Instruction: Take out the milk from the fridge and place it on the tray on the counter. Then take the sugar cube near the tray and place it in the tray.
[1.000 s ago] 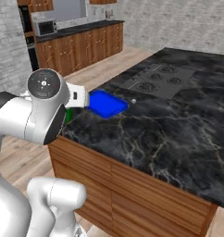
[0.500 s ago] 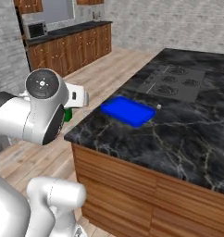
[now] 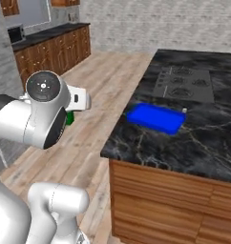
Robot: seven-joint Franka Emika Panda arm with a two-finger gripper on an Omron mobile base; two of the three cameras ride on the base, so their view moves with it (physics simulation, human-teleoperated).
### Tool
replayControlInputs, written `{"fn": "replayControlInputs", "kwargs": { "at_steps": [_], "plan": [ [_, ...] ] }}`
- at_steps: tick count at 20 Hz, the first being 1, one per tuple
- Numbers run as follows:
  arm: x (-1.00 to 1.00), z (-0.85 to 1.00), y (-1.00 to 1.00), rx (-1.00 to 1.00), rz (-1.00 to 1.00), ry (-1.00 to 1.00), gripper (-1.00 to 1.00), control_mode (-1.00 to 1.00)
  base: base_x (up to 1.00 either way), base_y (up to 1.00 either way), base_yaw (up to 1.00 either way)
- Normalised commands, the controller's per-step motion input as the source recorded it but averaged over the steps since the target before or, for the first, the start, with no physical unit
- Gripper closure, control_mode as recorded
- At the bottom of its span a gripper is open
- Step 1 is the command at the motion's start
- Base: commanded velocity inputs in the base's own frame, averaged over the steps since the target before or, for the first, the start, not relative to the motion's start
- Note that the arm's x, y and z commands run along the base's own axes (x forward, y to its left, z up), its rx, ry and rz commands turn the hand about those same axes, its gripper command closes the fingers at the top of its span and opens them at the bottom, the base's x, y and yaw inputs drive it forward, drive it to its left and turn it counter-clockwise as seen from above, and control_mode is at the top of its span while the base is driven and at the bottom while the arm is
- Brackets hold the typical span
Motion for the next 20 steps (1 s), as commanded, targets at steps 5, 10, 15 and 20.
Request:
{"fn": "replayControlInputs", "kwargs": {
  "at_steps": [5,10,15,20],
  "plan": [
    [0.00,0.00,0.00,0.00,0.00,0.00,1.00,1.00,0.19,1.00,-0.42],
    [0.00,0.00,0.00,0.00,0.00,0.00,1.00,1.00,0.38,1.00,-0.49],
    [0.00,0.00,0.00,0.00,0.00,0.00,1.00,1.00,0.62,0.97,-0.62],
    [0.00,0.00,0.00,0.00,0.00,0.00,1.00,1.00,0.75,0.77,-0.71]
  ]
}}
